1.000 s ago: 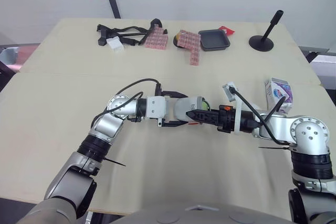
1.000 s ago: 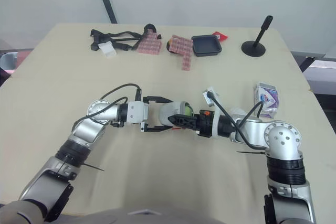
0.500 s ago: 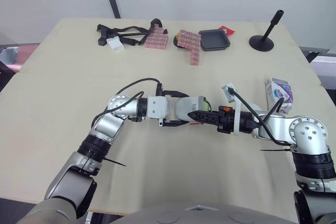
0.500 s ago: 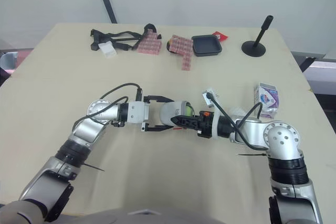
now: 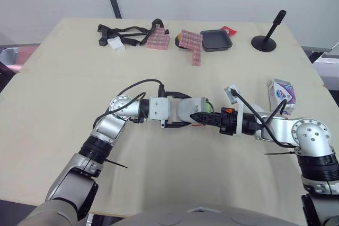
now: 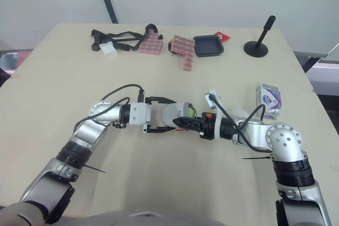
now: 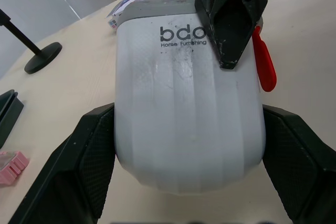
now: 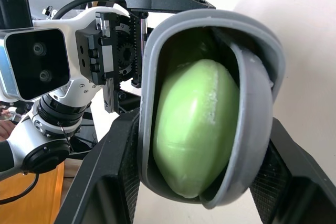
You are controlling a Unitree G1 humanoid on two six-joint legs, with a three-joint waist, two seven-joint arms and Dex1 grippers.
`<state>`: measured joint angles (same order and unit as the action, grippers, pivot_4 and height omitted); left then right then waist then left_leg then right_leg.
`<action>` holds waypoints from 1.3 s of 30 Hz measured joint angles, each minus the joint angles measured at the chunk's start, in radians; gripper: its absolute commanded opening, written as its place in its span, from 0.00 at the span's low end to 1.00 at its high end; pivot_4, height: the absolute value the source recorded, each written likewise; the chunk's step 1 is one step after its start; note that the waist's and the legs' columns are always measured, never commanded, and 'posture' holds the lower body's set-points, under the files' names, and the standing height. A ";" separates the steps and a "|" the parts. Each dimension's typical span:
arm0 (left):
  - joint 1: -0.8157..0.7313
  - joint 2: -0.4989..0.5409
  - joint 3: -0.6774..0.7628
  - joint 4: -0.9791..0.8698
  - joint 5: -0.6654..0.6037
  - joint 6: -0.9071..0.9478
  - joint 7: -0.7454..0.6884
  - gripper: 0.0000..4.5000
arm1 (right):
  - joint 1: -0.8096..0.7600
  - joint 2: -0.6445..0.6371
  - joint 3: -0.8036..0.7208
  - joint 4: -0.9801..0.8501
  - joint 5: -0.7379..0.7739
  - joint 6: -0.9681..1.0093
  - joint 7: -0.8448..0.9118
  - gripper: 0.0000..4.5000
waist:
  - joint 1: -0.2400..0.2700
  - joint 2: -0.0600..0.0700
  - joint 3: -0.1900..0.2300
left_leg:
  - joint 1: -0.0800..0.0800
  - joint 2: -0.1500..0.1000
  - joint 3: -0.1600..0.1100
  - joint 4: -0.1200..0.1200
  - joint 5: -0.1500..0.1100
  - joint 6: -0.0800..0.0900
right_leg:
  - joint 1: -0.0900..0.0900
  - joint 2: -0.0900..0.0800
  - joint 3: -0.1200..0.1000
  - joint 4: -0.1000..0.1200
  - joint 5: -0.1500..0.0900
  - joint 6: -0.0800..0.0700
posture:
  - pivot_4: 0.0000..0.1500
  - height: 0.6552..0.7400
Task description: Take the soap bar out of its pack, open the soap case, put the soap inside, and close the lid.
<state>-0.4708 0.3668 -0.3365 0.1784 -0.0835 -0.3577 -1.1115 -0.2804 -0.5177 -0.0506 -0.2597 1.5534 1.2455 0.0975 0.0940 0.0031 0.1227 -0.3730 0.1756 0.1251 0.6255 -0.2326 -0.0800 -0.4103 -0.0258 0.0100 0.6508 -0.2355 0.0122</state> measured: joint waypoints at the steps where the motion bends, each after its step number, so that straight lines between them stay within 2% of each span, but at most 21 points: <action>1: 0.000 0.000 0.000 0.000 0.000 0.001 -0.001 0.77 | 0.001 -0.001 0.002 0.000 0.000 -0.003 0.001 0.48 | 0.000 0.000 0.000 | 0.000 0.000 0.000 0.000 0.000 0.000 | 0.000 0.000 0.000 0.000 0.000 0.000 | 1.00 1.00; 3: 0.000 0.000 0.000 0.000 -0.001 0.003 -0.006 0.77 | 0.002 -0.002 0.004 0.000 0.000 -0.007 0.002 0.48 | 0.000 0.000 0.000 | 0.000 0.000 0.000 0.000 0.000 0.000 | 0.000 0.000 0.000 0.000 0.000 0.000 | 1.00 1.00; 4: 0.000 0.000 0.000 0.000 -0.003 0.005 -0.008 1.00 | 0.002 -0.003 0.005 0.000 0.000 -0.008 0.003 0.48 | 0.000 0.000 0.000 | 0.000 0.000 0.000 0.000 0.000 0.000 | 0.000 0.000 0.000 0.000 0.000 0.000 | 1.00 1.00; 15: -0.008 0.005 0.003 0.000 -0.073 0.057 -0.062 1.00 | 0.007 -0.035 0.017 -0.019 -0.024 -0.006 0.009 0.47 | 0.000 0.000 0.000 | 0.000 0.000 0.000 0.000 0.000 0.000 | 0.000 0.000 0.000 0.000 0.000 0.000 | 1.00 1.00; 21: -0.045 0.040 0.019 -0.001 -0.151 0.227 -0.120 1.00 | 0.007 -0.052 0.028 -0.021 -0.054 -0.007 0.025 0.47 | 0.000 0.000 0.000 | 0.000 0.000 0.000 0.000 0.000 0.000 | 0.000 0.000 0.000 0.000 0.000 0.000 | 1.00 1.00; 25: -0.080 0.083 0.024 -0.008 -0.192 0.411 -0.164 1.00 | -0.012 -0.079 0.046 -0.034 -0.101 -0.004 0.055 0.47 | -0.002 0.000 0.000 | 0.000 -0.001 0.000 -0.001 0.000 0.000 | 0.000 0.000 0.000 -0.001 0.000 0.000 | 1.00 1.00; 33: -0.102 0.095 0.022 -0.073 -0.231 0.636 -0.198 1.00 | -0.189 -0.215 0.135 -0.151 -0.266 0.031 0.209 0.46 | 0.001 0.001 0.002 | -0.001 -0.001 -0.001 -0.001 0.000 0.000 | 0.000 0.000 0.000 -0.002 0.000 0.000 | 1.00 1.00; 39: -0.137 0.074 0.021 -0.097 -0.236 0.695 -0.183 1.00 | -0.406 -0.423 0.363 -0.265 -0.502 0.058 0.430 0.46 | 0.003 0.001 0.002 | 0.000 -0.002 -0.001 -0.002 0.000 0.000 | 0.001 0.001 0.000 -0.002 0.000 0.000 | 1.00 1.00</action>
<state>-0.6080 0.4407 -0.3154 0.0816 -0.3193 0.3369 -1.2946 -0.6861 -0.9408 0.3124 -0.5247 1.0511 1.3031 0.5274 0.0973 0.0040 0.1251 -0.3734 0.1739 0.1238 0.6237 -0.2328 -0.0804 -0.4094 -0.0251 0.0099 0.6484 -0.2354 0.0125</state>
